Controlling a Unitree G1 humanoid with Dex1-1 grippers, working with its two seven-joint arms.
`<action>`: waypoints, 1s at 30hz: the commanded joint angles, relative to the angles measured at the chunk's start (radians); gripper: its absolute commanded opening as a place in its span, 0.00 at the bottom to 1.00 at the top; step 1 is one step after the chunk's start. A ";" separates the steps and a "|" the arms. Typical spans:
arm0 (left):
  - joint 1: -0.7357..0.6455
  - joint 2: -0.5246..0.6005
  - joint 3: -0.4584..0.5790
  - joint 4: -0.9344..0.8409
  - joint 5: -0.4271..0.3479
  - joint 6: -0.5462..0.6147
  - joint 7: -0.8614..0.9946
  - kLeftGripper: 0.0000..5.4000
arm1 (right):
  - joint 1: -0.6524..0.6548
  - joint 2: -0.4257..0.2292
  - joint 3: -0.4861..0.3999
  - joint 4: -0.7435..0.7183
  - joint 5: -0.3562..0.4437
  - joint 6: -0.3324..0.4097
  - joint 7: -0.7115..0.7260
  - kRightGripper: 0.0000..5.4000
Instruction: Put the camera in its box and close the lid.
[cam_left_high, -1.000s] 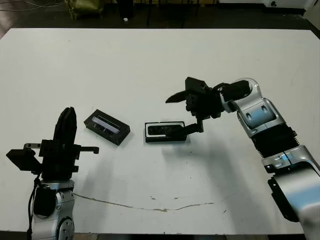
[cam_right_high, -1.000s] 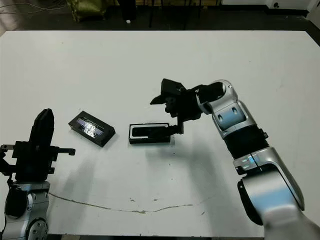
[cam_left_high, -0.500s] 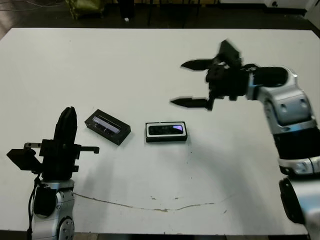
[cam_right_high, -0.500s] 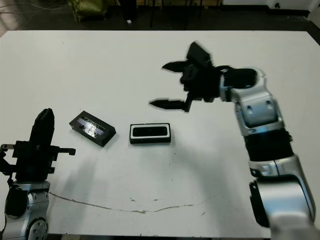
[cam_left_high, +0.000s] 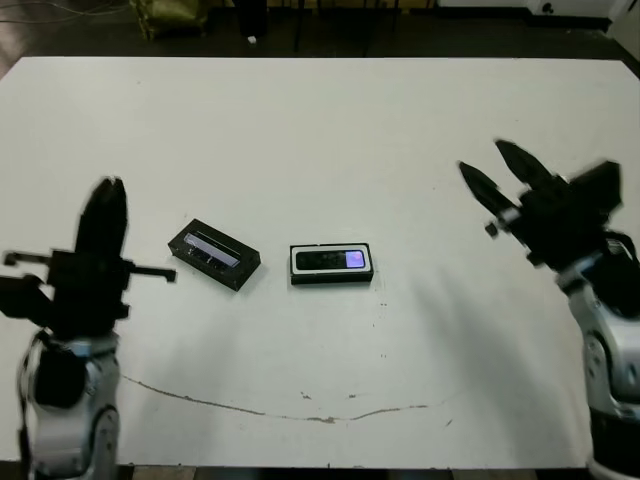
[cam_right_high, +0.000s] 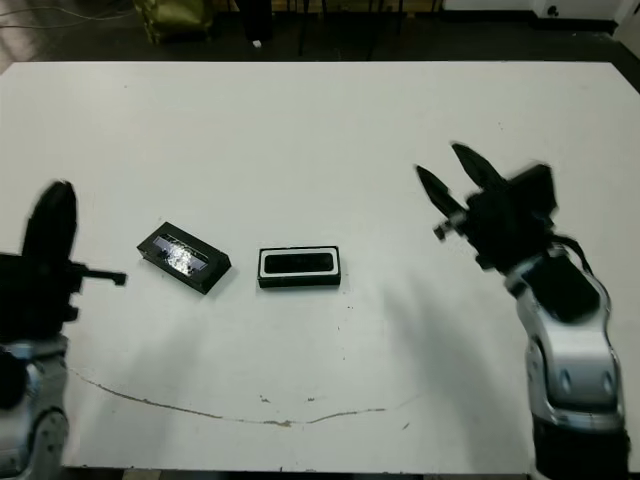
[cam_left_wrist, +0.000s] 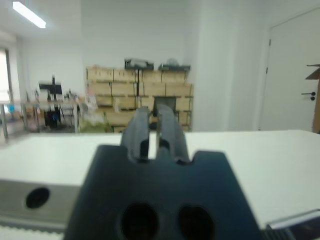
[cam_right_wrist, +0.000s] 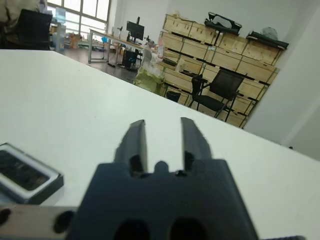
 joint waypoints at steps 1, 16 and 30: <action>-0.062 0.172 0.004 -0.054 0.017 0.187 -0.073 0.00 | 0.056 0.014 0.004 -0.026 0.015 -0.035 -0.020 0.00; -0.876 0.542 -0.532 0.454 0.285 0.397 -0.844 0.00 | 0.072 -0.001 0.028 -0.091 0.072 0.037 -0.087 0.00; -1.075 0.350 -0.767 0.914 0.544 0.264 -0.990 0.00 | 0.076 -0.024 0.022 -0.093 0.095 0.066 -0.095 0.00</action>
